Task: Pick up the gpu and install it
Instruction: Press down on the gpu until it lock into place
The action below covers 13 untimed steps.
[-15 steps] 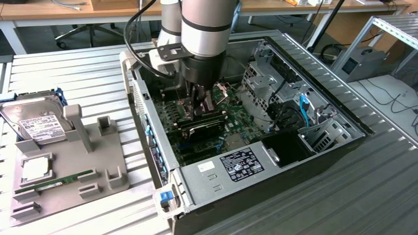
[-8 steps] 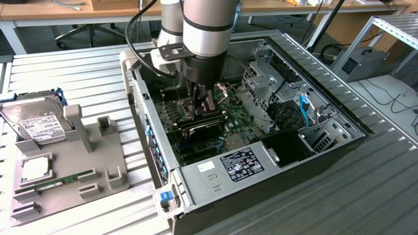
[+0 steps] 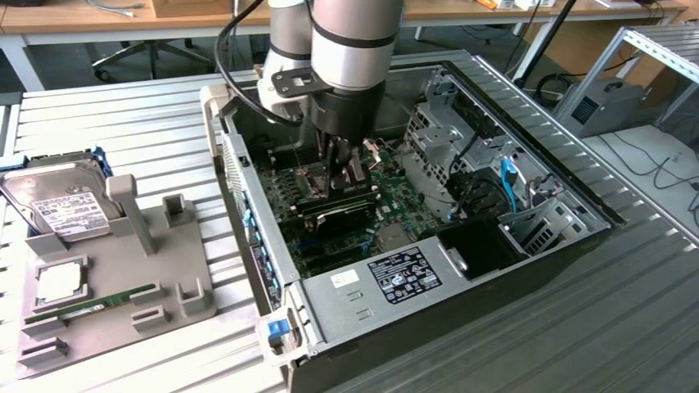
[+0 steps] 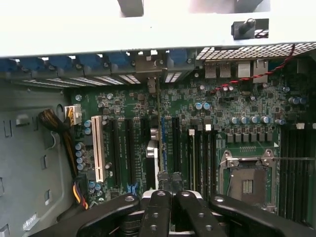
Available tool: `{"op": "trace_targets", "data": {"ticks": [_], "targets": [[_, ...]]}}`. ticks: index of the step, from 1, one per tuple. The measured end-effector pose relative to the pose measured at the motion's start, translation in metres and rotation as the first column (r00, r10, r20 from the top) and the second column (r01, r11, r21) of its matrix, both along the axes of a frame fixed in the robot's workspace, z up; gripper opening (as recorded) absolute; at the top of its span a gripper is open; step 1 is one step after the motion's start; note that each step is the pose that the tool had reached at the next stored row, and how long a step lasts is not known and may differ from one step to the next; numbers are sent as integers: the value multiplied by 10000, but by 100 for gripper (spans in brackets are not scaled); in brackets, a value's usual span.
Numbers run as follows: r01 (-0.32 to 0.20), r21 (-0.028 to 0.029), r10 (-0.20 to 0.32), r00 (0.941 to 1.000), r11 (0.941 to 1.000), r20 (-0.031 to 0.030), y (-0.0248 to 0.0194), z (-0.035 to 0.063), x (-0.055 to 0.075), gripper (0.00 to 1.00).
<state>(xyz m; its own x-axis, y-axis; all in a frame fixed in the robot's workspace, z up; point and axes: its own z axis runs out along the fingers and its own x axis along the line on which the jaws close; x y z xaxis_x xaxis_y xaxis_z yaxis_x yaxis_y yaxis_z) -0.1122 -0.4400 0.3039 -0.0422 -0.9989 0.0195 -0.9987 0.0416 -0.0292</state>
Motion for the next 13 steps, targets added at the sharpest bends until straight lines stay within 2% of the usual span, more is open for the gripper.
{"op": "trace_targets", "data": {"ticks": [8, 13], "targets": [[1, 0, -1, 10000, 10000, 0, 5, 141, 7, 11], [0, 1, 0, 10000, 10000, 0, 5, 145, 7, 11]]}}
